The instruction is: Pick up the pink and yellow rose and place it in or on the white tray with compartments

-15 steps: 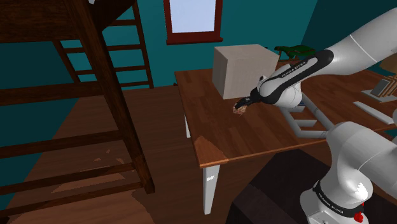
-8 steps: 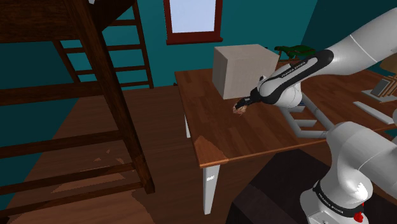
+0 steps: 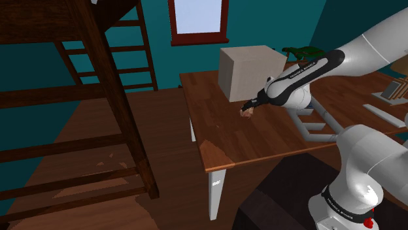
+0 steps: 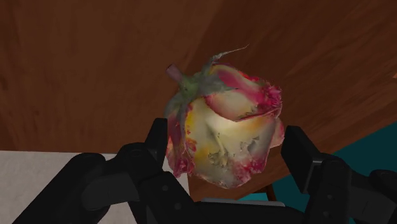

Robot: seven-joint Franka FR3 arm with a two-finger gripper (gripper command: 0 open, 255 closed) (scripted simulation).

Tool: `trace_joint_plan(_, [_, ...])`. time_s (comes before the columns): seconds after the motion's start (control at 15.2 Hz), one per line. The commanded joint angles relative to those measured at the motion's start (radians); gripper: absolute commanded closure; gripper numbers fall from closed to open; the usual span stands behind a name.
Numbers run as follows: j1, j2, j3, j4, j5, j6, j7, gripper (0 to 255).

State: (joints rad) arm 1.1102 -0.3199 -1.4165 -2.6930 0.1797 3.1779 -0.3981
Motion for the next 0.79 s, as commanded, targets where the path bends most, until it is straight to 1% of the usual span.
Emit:
trace_joint_plan(0.0, [-0.087, 0.002, 0.087, 0.0, -0.008, -0.028, 0.015, 255])
trace_joint_plan(0.2, [-0.227, 0.0, 0.225, 0.005, -0.03, -0.075, 0.047, 255])
trace_joint_plan(0.4, [-0.349, -0.012, 0.344, 0.011, -0.063, -0.122, 0.086, 255])
trace_joint_plan(0.53, [-0.418, -0.024, 0.412, 0.017, -0.088, -0.154, 0.113, 255])
trace_joint_plan(0.73, [-0.503, -0.045, 0.494, 0.028, -0.125, -0.201, 0.153, 255])
